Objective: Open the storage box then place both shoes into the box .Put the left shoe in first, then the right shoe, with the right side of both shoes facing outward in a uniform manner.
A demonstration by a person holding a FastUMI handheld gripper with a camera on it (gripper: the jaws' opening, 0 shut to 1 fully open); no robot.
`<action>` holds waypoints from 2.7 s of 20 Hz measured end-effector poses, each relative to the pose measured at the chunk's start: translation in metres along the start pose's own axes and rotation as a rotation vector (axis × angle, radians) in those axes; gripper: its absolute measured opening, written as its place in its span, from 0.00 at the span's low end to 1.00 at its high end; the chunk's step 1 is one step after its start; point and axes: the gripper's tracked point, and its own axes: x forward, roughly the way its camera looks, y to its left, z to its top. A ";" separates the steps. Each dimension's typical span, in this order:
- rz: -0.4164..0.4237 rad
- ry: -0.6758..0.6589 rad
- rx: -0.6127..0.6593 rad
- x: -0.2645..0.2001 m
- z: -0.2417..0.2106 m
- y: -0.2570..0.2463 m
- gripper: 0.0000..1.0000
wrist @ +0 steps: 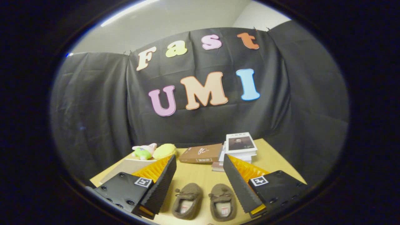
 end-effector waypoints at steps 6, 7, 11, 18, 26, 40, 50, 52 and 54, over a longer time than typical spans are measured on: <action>0.117 0.230 0.349 0.016 -0.057 0.025 0.98; 0.132 0.291 0.410 0.016 -0.073 0.029 0.98; 0.207 0.514 0.685 0.005 -0.123 0.060 0.98; 0.259 0.687 0.857 -0.014 -0.171 0.096 0.98; 0.309 0.844 1.051 -0.025 -0.203 0.135 0.98; 0.352 0.822 1.375 -0.021 -0.186 0.134 0.73; 0.436 0.739 1.375 -0.016 -0.156 0.143 0.56; 0.433 0.749 1.365 -0.010 -0.161 0.139 0.31; 0.464 0.748 1.351 -0.016 -0.151 0.142 0.31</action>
